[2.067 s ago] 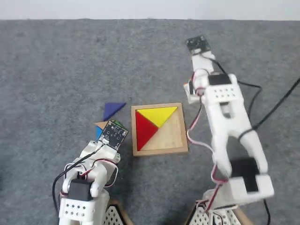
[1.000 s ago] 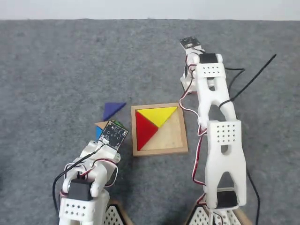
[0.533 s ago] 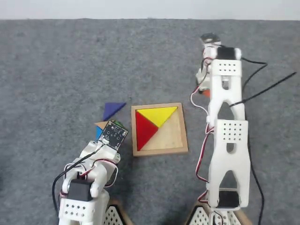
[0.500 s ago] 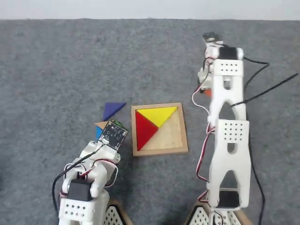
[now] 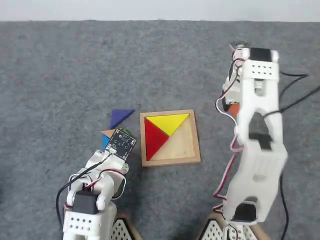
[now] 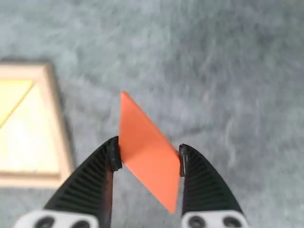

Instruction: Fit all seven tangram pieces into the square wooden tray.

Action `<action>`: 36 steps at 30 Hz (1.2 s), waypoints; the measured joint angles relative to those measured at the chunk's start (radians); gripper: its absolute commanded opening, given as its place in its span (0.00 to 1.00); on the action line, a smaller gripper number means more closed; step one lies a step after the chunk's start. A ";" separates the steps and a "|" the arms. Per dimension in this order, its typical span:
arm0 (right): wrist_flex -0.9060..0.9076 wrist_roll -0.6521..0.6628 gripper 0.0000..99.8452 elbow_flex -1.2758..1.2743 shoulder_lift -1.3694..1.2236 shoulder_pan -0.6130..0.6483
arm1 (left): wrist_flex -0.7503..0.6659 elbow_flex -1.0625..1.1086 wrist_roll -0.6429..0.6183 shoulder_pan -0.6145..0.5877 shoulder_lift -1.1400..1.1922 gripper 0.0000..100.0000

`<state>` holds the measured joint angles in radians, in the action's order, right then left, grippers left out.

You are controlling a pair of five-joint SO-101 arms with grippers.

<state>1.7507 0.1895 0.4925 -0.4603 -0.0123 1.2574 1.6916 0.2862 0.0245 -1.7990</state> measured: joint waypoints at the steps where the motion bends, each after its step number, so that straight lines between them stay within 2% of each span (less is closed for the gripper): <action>1: -0.008 0.003 0.03 -0.075 0.060 -0.006 | 0.000 0.000 0.000 0.000 0.000 0.04; 3: -0.071 0.003 0.04 -0.241 0.164 -0.046 | 0.000 0.000 0.000 0.000 0.000 0.04; 8: -0.377 0.002 0.04 -0.690 0.275 -0.215 | 0.000 0.000 0.000 0.000 0.000 0.04; 16: -0.747 -0.006 0.04 -1.099 0.400 -0.285 | 0.000 0.000 0.000 0.000 0.000 0.04; 21: -0.790 0.000 0.05 -1.162 0.483 -0.342 | 0.000 0.000 0.000 0.000 0.000 0.04; 26: -0.812 0.012 0.21 -1.168 0.546 -0.416 | 0.000 0.000 0.000 0.000 0.000 0.04; 28: -0.825 0.043 0.24 -1.168 0.559 -0.442 | 0.000 0.000 0.000 0.000 0.000 0.04; 36: -0.836 0.071 0.23 -1.180 0.575 -0.445 | 0.000 0.000 0.000 0.000 0.000 0.04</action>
<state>0.9145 0.2601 -0.6874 0.1151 -0.4572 1.2574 1.6916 0.2862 0.0245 -1.7990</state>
